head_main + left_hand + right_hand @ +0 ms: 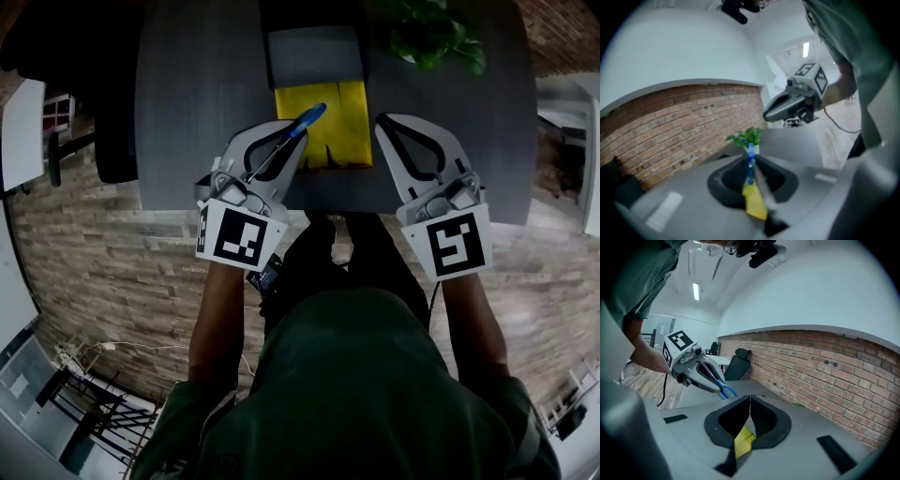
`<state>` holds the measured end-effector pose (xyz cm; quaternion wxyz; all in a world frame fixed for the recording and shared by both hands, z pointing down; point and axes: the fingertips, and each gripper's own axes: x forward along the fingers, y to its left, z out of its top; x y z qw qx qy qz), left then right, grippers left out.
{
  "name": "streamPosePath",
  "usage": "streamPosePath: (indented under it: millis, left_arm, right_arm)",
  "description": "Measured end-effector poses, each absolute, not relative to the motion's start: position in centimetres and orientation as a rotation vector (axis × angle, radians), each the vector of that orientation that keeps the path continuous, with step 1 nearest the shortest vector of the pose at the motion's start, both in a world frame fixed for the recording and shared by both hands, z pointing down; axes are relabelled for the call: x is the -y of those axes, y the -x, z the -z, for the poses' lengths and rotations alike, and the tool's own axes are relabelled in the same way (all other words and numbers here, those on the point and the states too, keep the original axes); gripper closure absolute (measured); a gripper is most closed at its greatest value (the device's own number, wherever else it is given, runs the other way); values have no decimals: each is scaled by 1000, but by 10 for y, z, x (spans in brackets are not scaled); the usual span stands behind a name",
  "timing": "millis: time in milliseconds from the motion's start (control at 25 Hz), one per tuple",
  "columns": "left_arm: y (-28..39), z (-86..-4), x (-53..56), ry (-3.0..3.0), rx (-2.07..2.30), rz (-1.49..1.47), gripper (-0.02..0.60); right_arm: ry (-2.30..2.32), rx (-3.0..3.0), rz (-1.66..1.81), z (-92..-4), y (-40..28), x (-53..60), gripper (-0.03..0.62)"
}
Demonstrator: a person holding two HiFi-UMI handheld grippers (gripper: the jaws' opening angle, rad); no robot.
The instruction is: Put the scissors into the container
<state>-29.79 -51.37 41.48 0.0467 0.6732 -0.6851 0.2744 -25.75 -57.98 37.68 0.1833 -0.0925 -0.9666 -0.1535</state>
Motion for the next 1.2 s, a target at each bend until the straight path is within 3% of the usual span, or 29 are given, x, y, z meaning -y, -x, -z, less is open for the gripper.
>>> streamPosePath:
  millis: [1200]
  left_arm:
    - [313,-554,554,-1881,1881,-910,545]
  right_arm:
    - [347,2605,262,-470,266,607,586]
